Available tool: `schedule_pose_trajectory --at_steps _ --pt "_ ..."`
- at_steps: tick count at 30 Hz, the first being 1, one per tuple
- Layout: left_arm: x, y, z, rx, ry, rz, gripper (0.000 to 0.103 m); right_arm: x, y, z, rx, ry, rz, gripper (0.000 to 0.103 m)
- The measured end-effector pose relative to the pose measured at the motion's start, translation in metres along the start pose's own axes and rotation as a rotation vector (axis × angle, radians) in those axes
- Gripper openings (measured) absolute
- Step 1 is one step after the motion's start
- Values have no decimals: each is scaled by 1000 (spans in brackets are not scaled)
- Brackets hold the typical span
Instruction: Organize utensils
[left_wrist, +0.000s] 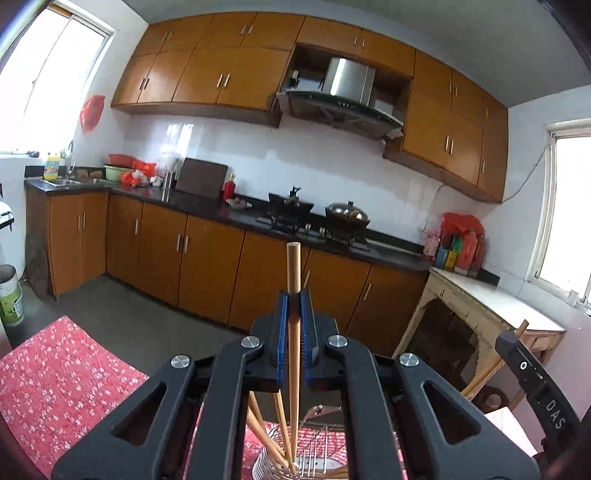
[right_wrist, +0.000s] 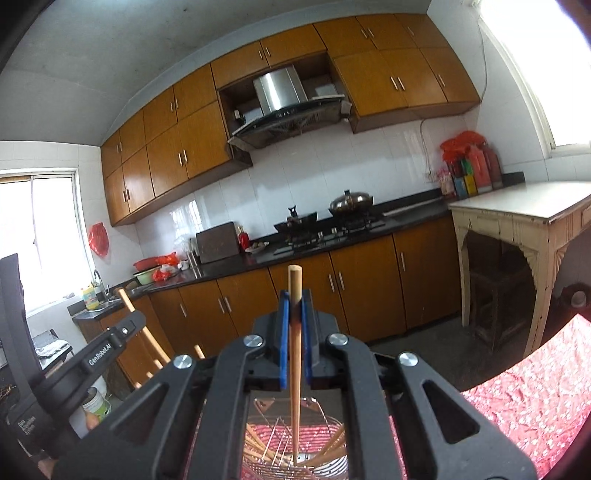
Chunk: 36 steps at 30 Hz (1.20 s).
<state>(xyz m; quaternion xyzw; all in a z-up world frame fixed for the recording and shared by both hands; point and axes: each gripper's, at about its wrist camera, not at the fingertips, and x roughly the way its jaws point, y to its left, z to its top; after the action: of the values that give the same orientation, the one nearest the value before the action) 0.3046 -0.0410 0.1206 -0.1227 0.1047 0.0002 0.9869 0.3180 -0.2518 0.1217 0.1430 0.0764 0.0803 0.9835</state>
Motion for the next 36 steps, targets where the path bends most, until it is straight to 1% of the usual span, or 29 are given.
schedule_pose_trajectory --at_steps 6,9,10,11,12,13,14,15,16,17,18,23,30,33,35,36 --pt "11 1 -15 16 66 -2 7 16 -10 -16 44 67 -6 8" --pt "11 3 -18 25 98 -3 7 21 -12 -21 43 105 -21 11" --pt "10 5 -17 24 105 -4 7 21 -13 -22 42 112 -31 15" --pt "9 5 -15 24 110 -5 7 19 -15 -21 44 115 -40 25" --pt "7 7 -14 24 111 -6 8 16 -16 -19 47 112 -49 30" --pt "3 9 -11 24 110 -6 9 12 -17 -17 53 103 -60 38" --pt "-1 10 -9 27 109 -3 12 7 -18 -15 55 96 -65 40" --pt "-7 11 -7 29 104 4 22 1 -18 -12 50 86 -75 41" --pt "-9 12 -5 30 99 8 36 -4 -17 -11 43 80 -85 43" --pt "-17 14 -2 32 86 18 40 -9 -17 -9 37 76 -93 45" --pt "-23 16 0 36 76 23 43 -15 -16 -7 30 72 -104 46" --pt "-48 28 8 43 62 36 45 -40 -12 -5 12 67 -133 53" --pt "-81 51 9 46 64 60 55 -69 -4 -14 7 91 -154 59" --pt "-94 62 3 45 84 55 61 -82 2 -20 -11 102 -157 66" --pt "-103 69 -4 54 101 58 66 -95 8 -27 -28 107 -165 75" --pt "-106 71 -7 59 108 59 70 -98 10 -30 -34 108 -166 78"
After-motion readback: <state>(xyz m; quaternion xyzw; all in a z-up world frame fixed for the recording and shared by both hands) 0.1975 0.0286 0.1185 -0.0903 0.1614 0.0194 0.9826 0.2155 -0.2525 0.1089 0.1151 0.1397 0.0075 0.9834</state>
